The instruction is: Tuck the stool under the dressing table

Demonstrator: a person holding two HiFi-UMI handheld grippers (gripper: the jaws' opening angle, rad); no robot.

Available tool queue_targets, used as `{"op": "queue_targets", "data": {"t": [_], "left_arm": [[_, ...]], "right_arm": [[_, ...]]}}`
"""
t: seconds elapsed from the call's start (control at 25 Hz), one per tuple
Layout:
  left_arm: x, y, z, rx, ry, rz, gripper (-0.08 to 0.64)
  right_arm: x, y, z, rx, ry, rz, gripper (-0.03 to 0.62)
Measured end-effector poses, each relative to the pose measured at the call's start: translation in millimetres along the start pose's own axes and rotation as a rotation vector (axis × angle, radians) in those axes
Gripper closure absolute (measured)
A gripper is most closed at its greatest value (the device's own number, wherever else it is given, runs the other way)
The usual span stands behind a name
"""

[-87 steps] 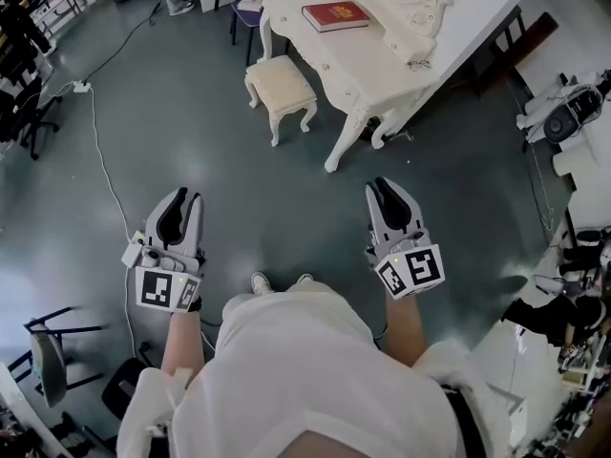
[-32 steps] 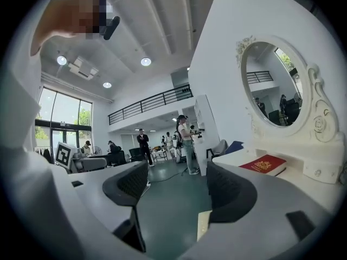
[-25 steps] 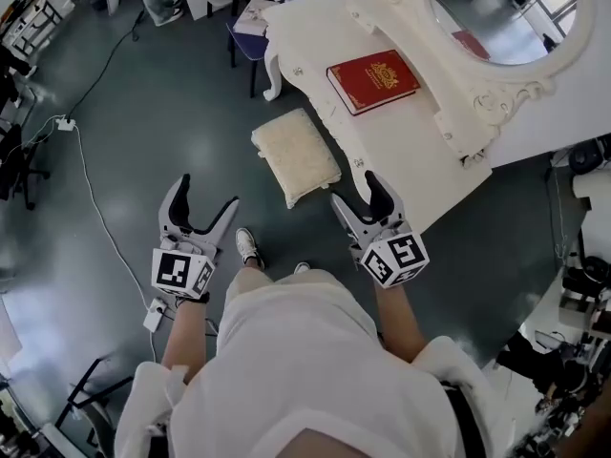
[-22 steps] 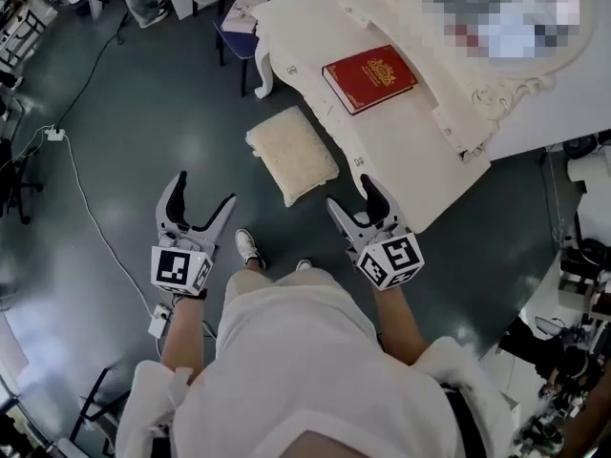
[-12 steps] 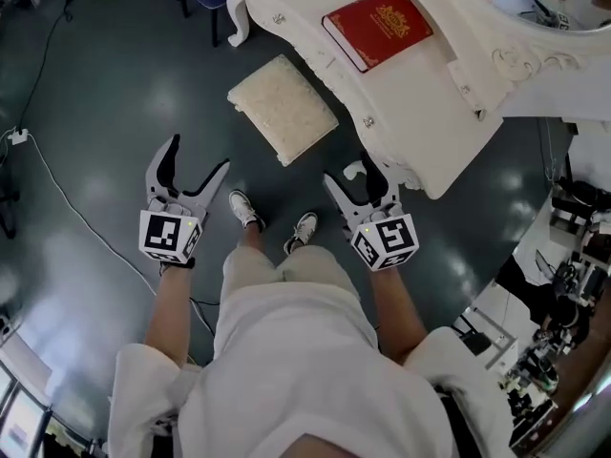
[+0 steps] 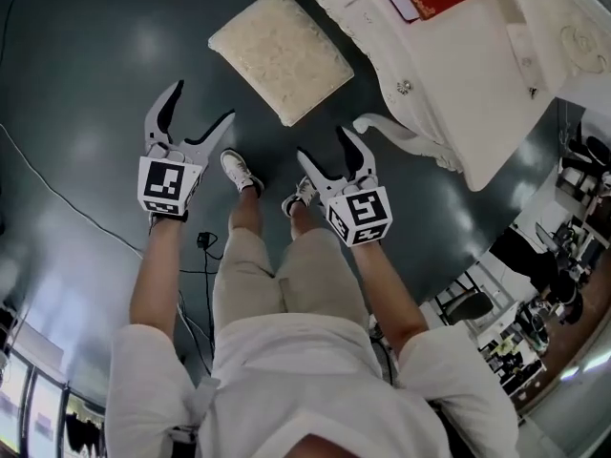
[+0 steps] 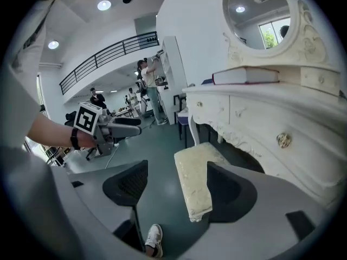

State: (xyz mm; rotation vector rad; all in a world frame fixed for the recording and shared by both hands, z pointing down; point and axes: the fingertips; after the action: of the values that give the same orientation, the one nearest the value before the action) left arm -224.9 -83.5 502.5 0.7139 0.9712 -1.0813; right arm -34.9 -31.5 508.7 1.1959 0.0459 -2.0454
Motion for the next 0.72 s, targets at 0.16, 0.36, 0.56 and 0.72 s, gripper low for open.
{"op": "queue_targets", "data": {"t": [0.16,0.36,0.56,0.72], "left_arm": [[-60.0,-2.3,53.7,-0.01,-0.047,0.046,0.141],[-106.6,-12.2,102.9,0.022,-0.078,-0.014,0.14],[-144.5,-11.3,143.0,-0.035,-0.103,-0.005,0.133],[-174.9,-20.3,166.8,-0.086,-0.15,0.098,0.126]], "right_arm": [[-59.8,25.2,45.1,-0.011,-0.079,0.034,0.262],[-107.2,62.8,91.5,-0.105,-0.114,0.121,0.233],[-160.6,77.9,125.6,-0.095,-0.221,0.163,0.233],[-188.6,93.8,135.7,-0.17,-0.257,0.178,0.221]]}}
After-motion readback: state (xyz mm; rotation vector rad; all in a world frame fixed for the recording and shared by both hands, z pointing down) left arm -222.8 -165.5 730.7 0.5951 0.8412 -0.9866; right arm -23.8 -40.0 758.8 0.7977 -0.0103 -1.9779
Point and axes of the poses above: the fingertips, and each gripper's own axes: z forward along the fingers, y to its right, x out of its top, and after that the axes turned 12 degrees about x, right-handed
